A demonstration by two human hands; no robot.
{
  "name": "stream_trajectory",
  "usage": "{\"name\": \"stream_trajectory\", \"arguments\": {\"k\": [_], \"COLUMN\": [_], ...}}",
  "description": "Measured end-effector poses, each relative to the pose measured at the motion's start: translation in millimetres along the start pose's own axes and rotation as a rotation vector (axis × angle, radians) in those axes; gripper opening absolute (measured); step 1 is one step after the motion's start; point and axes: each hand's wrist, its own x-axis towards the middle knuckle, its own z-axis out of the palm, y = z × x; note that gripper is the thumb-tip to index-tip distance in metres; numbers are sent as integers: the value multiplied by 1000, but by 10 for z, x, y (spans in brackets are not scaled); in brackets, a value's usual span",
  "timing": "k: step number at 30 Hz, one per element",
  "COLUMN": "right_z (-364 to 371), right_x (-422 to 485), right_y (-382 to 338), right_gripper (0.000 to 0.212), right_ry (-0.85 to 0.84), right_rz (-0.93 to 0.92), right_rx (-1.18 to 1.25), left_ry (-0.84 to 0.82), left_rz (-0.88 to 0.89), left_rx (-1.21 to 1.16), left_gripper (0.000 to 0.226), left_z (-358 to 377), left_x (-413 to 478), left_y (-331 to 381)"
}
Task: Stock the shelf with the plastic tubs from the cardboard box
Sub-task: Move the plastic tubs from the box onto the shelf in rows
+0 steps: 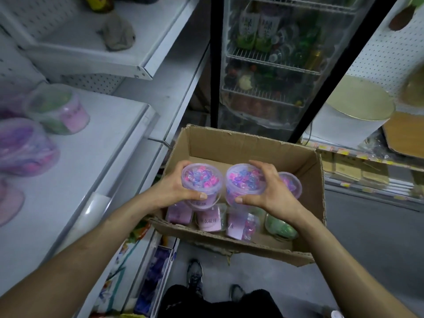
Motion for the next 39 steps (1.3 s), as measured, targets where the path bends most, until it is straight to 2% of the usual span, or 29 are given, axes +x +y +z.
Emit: {"name": "stream_trajectory", "arguments": {"k": [4,9,12,19,22,26,29,32,39], "right_z": [-13,-78,-55,234,480,804,1042,1316,1952], "right_x": [125,167,112,12,-55,-130,-245,-415,-994], "right_y": [-97,-206,-263,-572,-811,-1147,-1411,-1759,-2538], "right_gripper": [108,115,111,98,93,99,102,99,99], "right_ry": [-75,-160,-249,-422,-526,-624,-689,-745,-872], "right_rz": [-77,-166,-217,-368,-446,-527,-579,-619,-709], "right_rx": [31,70,80,40,38,41,54,75,69], "left_ry": [196,370,477,681,796,891,978,1082,1177], "left_rz": [-12,-55,-74,-115,-133,-182,-195,-197,-219], "left_rx": [-77,-241,-304,-418,-437,-384,-377,-381,-422], "left_gripper": [89,82,75,85,75,93,90,98,92], "left_z": [77,288,503,791,875,914,928,940,984], "left_x": [-341,-752,-1037,-1788,-2191,-2734,-3128,-3578,-4659], "left_y": [48,66,43,-90,-128,-208,-304,-419,-533]}}
